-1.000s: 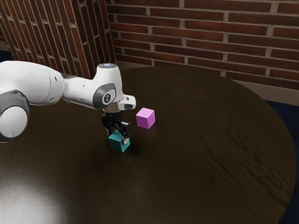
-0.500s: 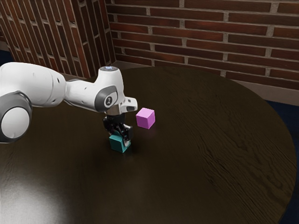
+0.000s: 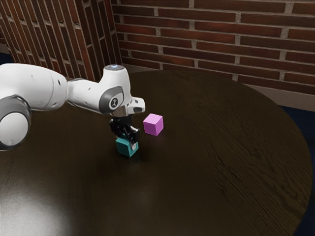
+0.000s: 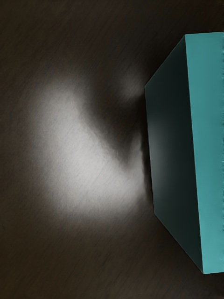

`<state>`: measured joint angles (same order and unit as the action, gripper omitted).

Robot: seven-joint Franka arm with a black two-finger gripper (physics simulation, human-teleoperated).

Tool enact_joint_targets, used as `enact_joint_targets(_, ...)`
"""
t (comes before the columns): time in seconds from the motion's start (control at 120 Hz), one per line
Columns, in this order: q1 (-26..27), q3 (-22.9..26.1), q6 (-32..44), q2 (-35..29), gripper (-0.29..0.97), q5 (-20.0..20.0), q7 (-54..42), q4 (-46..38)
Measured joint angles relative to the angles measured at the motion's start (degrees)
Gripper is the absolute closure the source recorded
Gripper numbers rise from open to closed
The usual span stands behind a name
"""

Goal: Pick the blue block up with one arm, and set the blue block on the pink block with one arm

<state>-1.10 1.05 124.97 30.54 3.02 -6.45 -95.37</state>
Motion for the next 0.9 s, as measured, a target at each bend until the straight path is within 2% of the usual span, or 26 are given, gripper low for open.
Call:
enact_joint_targets(0.183,1.6,0.4,-3.6,-0.7,0.34,1.5,0.5,9.0)
enact_joint_targets(0.333,2.9,0.2,-9.5,7.2,0.34,2.0,0.7,25.3)
enact_joint_targets(0.467,3.3,-0.1,-13.1,12.3,0.34,2.0,1.1,33.4)
enact_joint_targets(0.675,3.2,-1.1,-15.5,16.8,0.34,1.8,2.3,39.1)
enact_joint_targets(0.9,3.0,-1.2,-16.0,18.0,0.34,1.2,4.4,40.5)
